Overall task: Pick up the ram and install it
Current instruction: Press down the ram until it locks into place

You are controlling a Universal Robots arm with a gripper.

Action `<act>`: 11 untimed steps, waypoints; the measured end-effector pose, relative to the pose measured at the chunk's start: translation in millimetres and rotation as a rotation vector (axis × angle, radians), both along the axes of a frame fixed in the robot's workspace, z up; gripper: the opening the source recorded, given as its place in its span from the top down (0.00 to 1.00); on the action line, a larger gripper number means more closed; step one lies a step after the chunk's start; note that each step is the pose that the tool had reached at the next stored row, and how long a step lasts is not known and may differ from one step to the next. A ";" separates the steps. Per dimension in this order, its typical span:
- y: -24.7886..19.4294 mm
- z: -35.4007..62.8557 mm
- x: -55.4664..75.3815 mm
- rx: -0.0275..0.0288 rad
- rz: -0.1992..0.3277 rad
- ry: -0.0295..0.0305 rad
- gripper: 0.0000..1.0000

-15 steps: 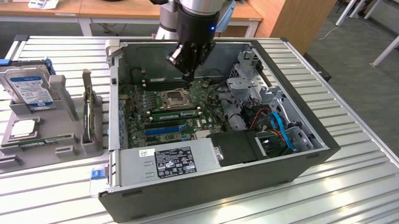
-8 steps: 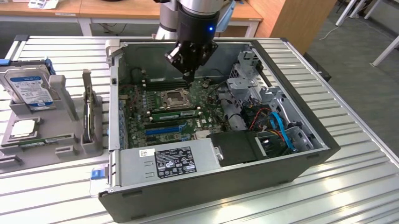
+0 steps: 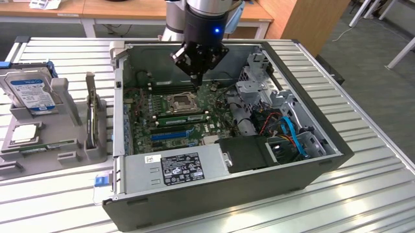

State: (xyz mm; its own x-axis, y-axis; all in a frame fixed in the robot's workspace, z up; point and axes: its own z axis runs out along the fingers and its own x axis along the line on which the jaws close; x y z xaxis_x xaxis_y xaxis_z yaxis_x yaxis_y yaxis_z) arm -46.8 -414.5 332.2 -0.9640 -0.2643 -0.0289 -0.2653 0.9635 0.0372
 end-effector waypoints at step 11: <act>0.0 -0.4 0.0 0.0000 -0.201 -0.0001 0.90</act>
